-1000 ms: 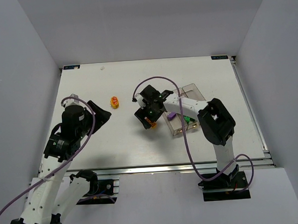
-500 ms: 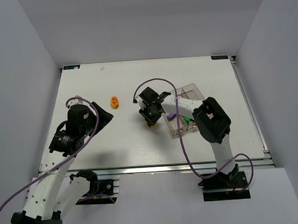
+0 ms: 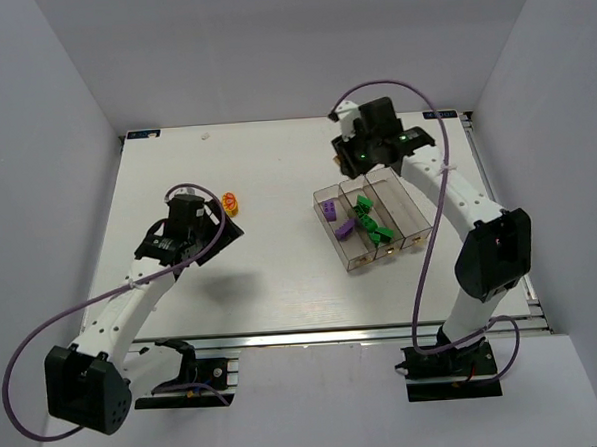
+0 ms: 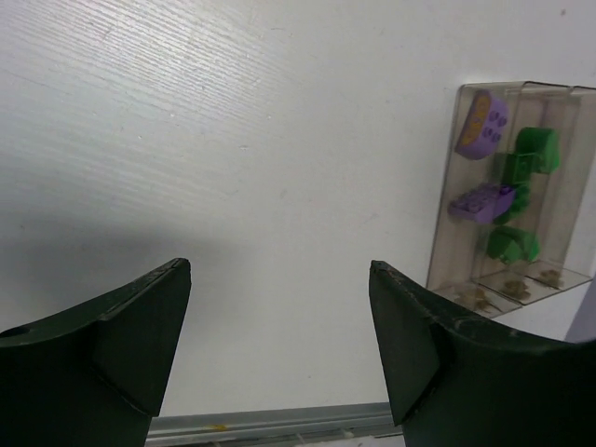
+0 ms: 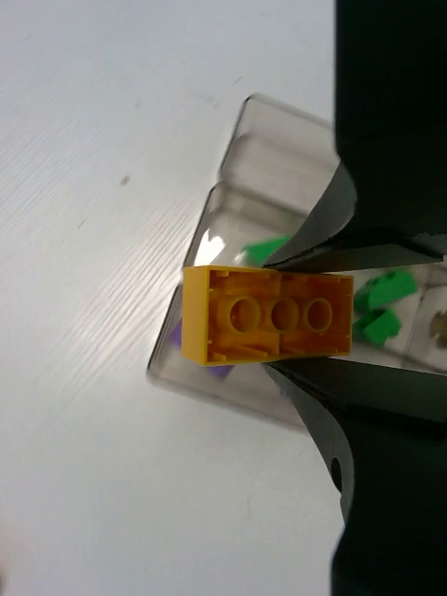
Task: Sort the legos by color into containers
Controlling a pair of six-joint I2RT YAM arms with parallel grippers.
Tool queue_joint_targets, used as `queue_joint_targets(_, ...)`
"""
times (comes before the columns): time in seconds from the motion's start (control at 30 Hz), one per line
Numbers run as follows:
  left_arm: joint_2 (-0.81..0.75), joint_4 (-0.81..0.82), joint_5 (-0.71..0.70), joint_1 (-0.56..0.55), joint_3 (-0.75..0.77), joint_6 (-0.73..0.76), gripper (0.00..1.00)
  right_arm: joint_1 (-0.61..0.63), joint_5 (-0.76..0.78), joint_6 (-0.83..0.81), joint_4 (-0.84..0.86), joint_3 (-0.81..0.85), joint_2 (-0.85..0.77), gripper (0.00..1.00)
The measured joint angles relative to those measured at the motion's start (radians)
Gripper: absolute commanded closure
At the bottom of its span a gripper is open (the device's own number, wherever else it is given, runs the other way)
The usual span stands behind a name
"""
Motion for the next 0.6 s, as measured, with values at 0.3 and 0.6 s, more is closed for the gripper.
queue_joint_targets(0.3, 0.183, 0.05, -0.002, 0.0, 0.05, 0.094, 0.12, -0.269, -0.022, -0.04, -0.139, -0.079, 0.036, 1.0)
queue_joint_targets(0.6, 0.391, 0.039, -0.051, 0.0, 0.204, 0.215, 0.11, -0.35, -0.047, -0.092, -0.173, -0.076, 0.134, 0.59)
